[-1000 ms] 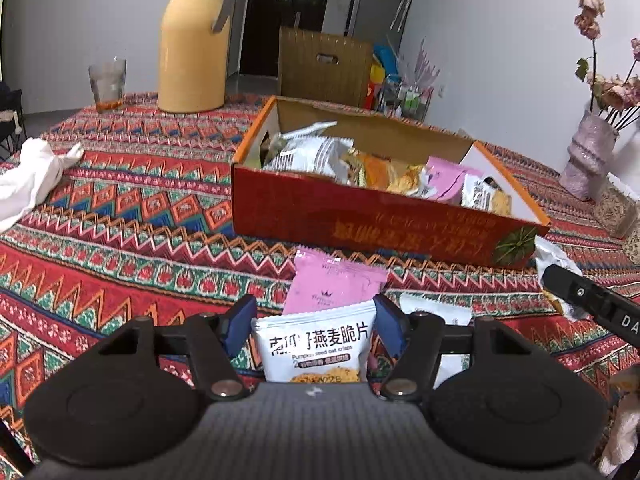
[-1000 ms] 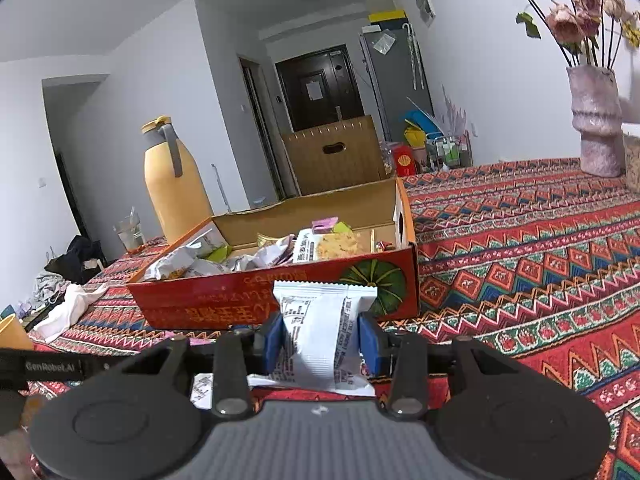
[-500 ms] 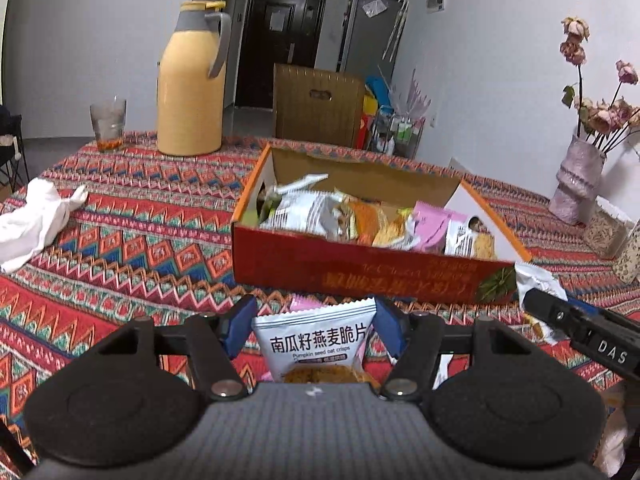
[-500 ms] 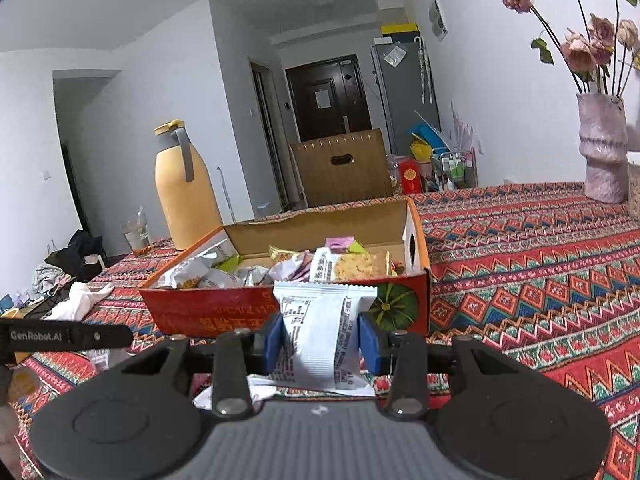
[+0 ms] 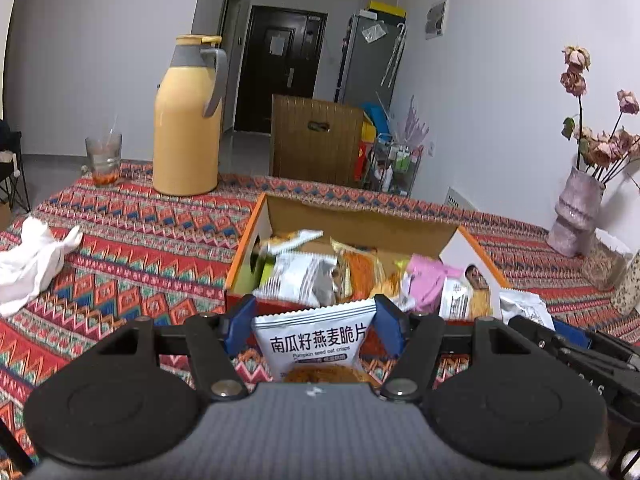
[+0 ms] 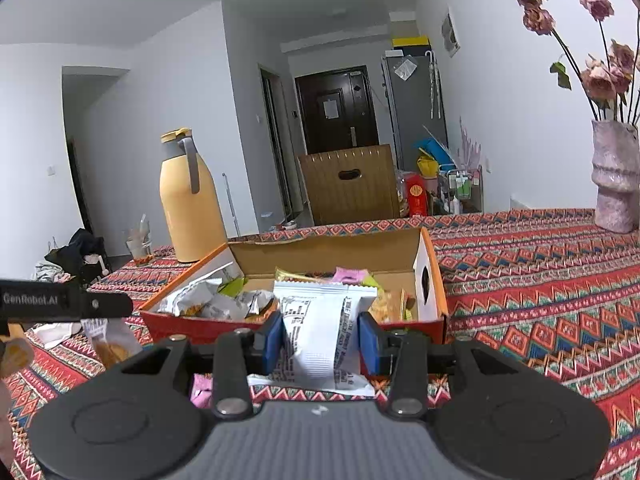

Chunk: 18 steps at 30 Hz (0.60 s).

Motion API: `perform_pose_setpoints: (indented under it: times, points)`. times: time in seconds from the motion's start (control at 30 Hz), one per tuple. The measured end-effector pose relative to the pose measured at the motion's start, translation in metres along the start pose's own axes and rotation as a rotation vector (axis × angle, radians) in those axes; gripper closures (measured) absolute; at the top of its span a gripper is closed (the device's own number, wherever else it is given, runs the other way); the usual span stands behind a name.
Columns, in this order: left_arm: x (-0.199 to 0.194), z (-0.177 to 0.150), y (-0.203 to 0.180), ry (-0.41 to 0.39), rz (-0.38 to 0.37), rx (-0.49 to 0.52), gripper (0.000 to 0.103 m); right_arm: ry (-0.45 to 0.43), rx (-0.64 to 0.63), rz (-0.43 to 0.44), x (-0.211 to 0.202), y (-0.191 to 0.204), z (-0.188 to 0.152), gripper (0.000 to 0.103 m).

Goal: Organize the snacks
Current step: 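Carry the white packet and pumpkin seed crisp packet over the box, then open both grippers to drop the packets into the box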

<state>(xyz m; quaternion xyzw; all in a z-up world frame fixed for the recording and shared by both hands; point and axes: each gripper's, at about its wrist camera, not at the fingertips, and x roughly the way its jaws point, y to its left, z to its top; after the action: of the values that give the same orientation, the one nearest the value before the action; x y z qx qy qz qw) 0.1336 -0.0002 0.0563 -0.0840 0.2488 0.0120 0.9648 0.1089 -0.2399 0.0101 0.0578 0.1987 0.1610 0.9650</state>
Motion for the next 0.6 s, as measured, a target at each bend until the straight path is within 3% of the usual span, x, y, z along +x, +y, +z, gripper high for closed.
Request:
perform_pose_setpoints:
  times: [0.6]
  points:
    - [0.045,0.046,-0.021,-0.063,-0.012,-0.002,0.039,-0.052,-0.022,-0.036,0.050,-0.001,0.048,0.064]
